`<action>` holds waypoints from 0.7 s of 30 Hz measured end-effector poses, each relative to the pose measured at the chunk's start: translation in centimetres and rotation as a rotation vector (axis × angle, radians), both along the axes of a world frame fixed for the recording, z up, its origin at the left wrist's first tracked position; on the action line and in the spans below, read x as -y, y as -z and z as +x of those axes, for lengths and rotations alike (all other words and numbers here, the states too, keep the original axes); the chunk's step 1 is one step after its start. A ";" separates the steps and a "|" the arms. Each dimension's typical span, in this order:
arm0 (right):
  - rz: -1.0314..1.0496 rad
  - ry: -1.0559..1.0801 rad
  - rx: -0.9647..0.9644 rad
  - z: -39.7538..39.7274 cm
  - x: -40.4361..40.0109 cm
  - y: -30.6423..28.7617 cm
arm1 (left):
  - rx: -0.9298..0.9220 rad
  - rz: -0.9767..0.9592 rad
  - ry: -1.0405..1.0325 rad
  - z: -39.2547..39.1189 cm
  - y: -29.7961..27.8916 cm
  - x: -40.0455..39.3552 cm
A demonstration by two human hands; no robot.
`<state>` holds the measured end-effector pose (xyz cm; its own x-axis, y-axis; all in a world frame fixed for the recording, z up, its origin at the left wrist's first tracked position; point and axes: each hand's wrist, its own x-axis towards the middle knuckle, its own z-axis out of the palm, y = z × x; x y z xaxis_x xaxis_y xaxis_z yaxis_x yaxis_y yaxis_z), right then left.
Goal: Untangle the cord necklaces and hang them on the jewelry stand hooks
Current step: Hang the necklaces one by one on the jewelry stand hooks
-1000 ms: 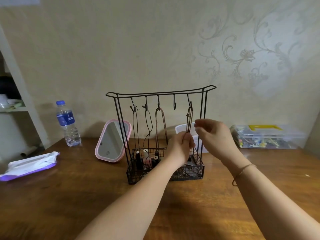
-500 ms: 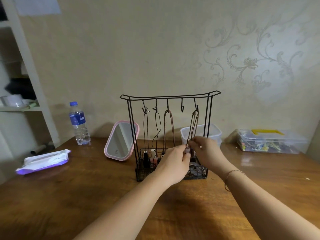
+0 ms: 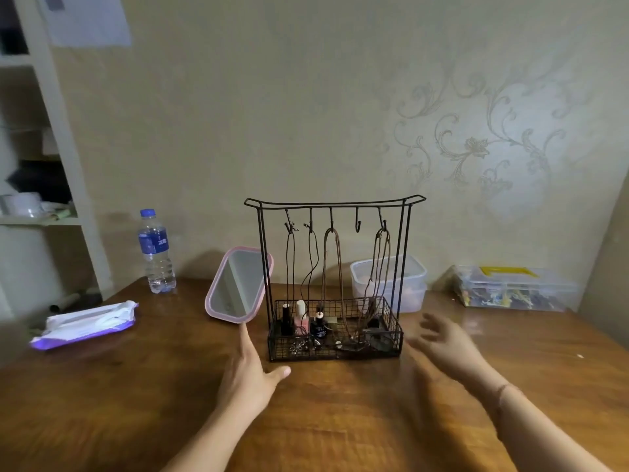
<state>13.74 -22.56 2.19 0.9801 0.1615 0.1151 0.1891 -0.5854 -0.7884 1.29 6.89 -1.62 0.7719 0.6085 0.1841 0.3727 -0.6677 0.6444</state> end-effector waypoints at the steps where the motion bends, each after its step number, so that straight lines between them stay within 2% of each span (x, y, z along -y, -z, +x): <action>1: -0.030 -0.032 -0.039 -0.1 -0.7 1.2 | -0.018 -0.028 0.006 0.3 0.3 -0.2; 4: -0.043 -0.059 0.012 -0.3 -2.6 3.4 | 0.006 -0.031 0.021 1.2 0.6 0.0; 15: 0.002 0.198 0.283 -1.1 -4.0 4.4 | 0.008 0.039 -0.032 3.6 0.0 -0.6; 21: 0.026 0.167 0.310 -1.1 -3.6 4.3 | 0.054 0.026 -0.028 4.2 0.8 -0.6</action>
<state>12.66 -18.97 -2.15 0.9107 -0.0052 0.4131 0.3249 -0.6087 -0.7238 5.52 7.47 -2.43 0.7433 0.6241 0.2411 0.3567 -0.6745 0.6464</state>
